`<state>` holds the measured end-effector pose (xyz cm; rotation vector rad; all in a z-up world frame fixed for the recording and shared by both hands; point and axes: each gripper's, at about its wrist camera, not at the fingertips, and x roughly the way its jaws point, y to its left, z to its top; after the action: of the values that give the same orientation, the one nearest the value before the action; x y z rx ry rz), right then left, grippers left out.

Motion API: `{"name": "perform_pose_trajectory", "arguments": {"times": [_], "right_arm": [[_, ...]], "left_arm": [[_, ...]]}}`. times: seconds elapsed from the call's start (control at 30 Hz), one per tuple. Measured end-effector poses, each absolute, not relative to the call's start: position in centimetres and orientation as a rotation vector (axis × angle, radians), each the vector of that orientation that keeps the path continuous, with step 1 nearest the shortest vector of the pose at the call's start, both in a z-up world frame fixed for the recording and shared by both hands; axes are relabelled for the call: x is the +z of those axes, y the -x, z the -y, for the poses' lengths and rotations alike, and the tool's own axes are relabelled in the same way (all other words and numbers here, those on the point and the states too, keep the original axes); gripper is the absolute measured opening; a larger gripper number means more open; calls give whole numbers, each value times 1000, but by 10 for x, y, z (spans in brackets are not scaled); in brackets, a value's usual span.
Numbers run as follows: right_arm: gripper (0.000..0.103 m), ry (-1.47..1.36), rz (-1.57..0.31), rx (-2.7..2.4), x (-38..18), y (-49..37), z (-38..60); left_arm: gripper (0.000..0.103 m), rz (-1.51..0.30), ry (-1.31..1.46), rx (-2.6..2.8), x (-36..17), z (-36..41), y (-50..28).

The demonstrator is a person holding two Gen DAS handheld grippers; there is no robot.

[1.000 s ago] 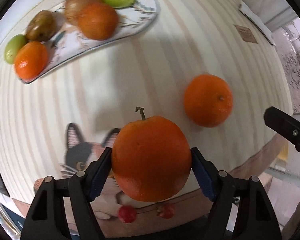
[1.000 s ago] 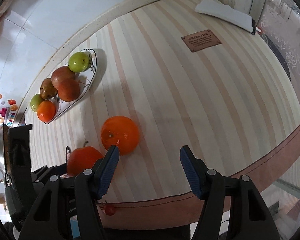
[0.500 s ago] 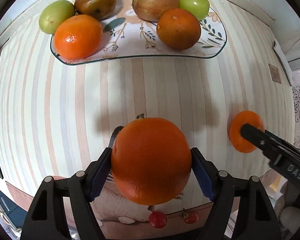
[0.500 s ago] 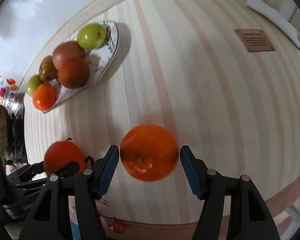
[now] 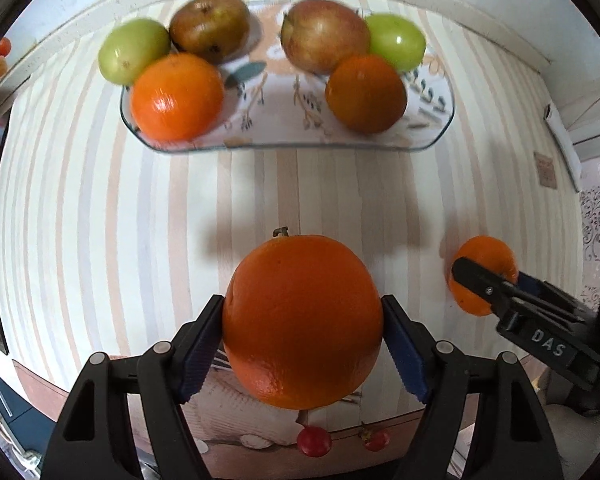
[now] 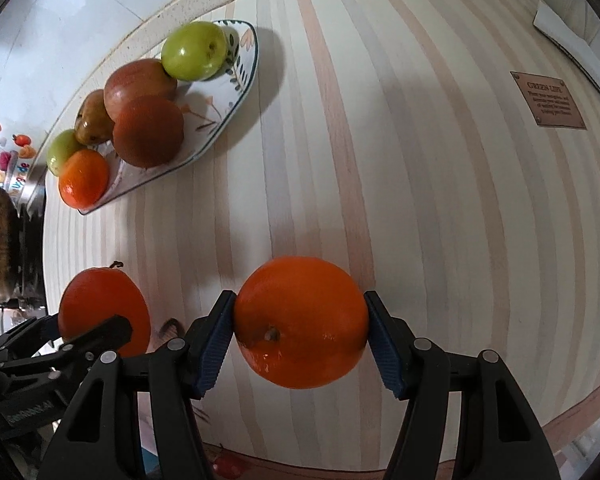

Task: Organize fruits
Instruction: 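Carry both oranges onto the plate and open both tools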

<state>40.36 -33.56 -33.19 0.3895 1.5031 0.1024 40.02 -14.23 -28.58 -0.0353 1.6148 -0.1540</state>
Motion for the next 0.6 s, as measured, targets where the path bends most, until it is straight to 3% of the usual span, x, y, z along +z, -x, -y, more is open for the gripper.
{"name": "perform_pose_trajectory", "arguments": {"times": [0.37,0.6], "right_arm": [[65,-453,-1387,158,-290,-454,332],[65,-449,-1353,162,-283,-501,325]], "left_arm": [[75,-1479,73,-161,-221,138,-470],[75,-1477,21,-125,-245,140,-522]]}}
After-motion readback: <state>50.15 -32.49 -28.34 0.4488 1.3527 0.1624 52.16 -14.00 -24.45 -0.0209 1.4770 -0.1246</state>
